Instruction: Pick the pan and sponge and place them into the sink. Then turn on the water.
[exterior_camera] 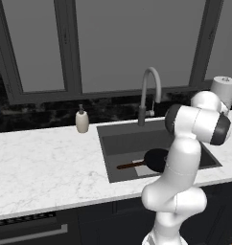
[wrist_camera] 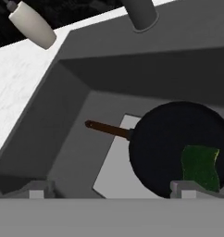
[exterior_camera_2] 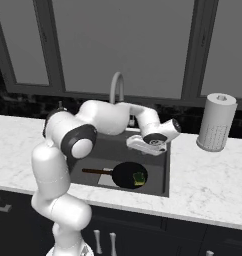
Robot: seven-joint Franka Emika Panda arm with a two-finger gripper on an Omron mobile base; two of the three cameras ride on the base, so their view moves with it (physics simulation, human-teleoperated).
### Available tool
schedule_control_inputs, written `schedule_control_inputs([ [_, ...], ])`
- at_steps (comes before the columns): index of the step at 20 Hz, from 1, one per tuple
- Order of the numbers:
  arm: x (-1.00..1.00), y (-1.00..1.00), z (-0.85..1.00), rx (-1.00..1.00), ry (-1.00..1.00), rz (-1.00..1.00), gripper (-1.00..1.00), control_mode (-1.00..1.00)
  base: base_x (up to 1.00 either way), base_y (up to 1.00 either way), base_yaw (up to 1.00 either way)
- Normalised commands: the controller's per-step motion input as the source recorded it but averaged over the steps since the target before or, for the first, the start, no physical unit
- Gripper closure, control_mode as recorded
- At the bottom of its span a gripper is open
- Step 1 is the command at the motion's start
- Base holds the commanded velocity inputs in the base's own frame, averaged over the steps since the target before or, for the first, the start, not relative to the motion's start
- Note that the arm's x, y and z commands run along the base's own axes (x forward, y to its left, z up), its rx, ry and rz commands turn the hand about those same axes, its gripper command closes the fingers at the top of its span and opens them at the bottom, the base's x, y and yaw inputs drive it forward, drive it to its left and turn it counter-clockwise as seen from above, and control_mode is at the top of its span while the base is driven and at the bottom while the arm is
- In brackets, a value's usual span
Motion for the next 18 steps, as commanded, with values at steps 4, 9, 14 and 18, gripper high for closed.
schedule_control_inputs([
  [4, 0.00, 0.00, 0.01, 0.00, 0.00, -0.02, -1.00, -1.00, 0.00, 0.00, 0.00],
  [9, 0.00, 0.10, 0.00, 0.06, -0.05, -0.02, -1.00, -1.00, 0.00, 0.00, 0.00],
  [14, 0.14, 0.08, 0.11, 0.18, -0.11, -0.12, -1.00, -1.00, 0.00, 0.00, 0.00],
  [18, 0.21, 0.07, 0.11, 0.13, -0.07, -0.12, -1.00, -1.00, 0.00, 0.00, 0.00],
])
